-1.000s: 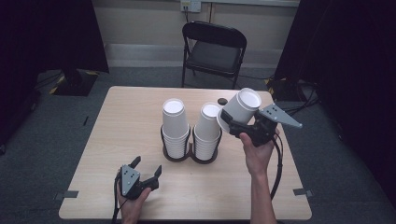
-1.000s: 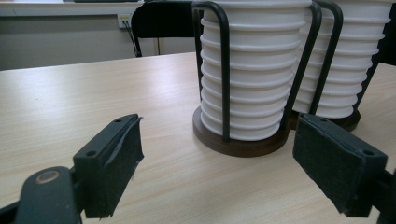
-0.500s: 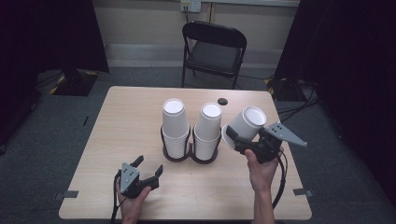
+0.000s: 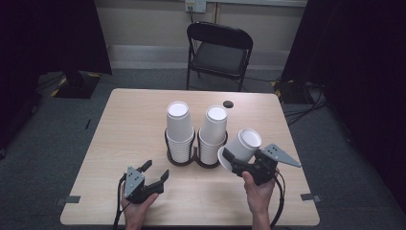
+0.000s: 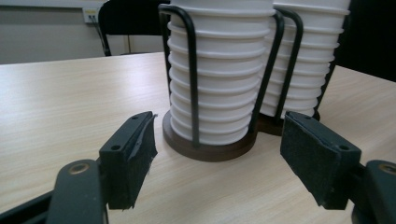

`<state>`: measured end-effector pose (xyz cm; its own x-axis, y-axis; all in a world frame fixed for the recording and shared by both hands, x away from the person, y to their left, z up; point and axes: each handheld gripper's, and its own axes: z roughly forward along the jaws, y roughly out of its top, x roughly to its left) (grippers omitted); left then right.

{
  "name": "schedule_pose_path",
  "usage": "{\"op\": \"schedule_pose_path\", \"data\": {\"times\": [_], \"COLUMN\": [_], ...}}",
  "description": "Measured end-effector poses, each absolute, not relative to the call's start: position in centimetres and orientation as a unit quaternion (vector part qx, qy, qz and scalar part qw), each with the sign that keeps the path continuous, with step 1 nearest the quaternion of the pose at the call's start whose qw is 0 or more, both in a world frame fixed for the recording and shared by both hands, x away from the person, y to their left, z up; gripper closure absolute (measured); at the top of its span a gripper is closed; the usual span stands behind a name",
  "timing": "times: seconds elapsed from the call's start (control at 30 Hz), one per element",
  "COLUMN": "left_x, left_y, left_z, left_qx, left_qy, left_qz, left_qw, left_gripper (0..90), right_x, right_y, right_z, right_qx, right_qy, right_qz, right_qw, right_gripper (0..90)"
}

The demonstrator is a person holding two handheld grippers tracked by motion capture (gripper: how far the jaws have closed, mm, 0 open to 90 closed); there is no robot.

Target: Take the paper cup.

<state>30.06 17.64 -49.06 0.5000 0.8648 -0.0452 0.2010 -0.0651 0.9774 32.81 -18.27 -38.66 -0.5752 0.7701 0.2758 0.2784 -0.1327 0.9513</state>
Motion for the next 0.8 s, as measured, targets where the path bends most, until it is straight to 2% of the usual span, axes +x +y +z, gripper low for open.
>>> {"op": "schedule_pose_path", "data": {"times": [0.1,0.3,0.63,0.8], "left_x": [30.0,29.8,29.9,29.9], "left_y": [17.4,16.5,14.9,14.1], "left_z": [-49.1,-48.9,-48.3,-48.4], "left_qx": [0.667,0.668,0.676,0.682], "left_qy": [0.396,0.384,0.351,0.329], "left_qz": [0.294,0.284,0.27,0.261], "left_qw": [0.558,0.57,0.59,0.599], "left_gripper": [30.2,26.4,25.6,26.6], "right_x": [32.5,31.7,31.3,31.0], "right_y": [-17.5,-15.9,-14.9,-15.2], "right_z": [-39.7,-41.0,-42.9,-43.9], "right_qx": [0.416,0.402,0.412,0.425], "right_qy": [0.633,0.65,0.632,0.607], "right_qz": [0.626,0.624,0.644,0.666], "right_qw": [0.185,0.164,0.126,0.085], "right_gripper": [15.9,15.9,15.9,16.1]}}
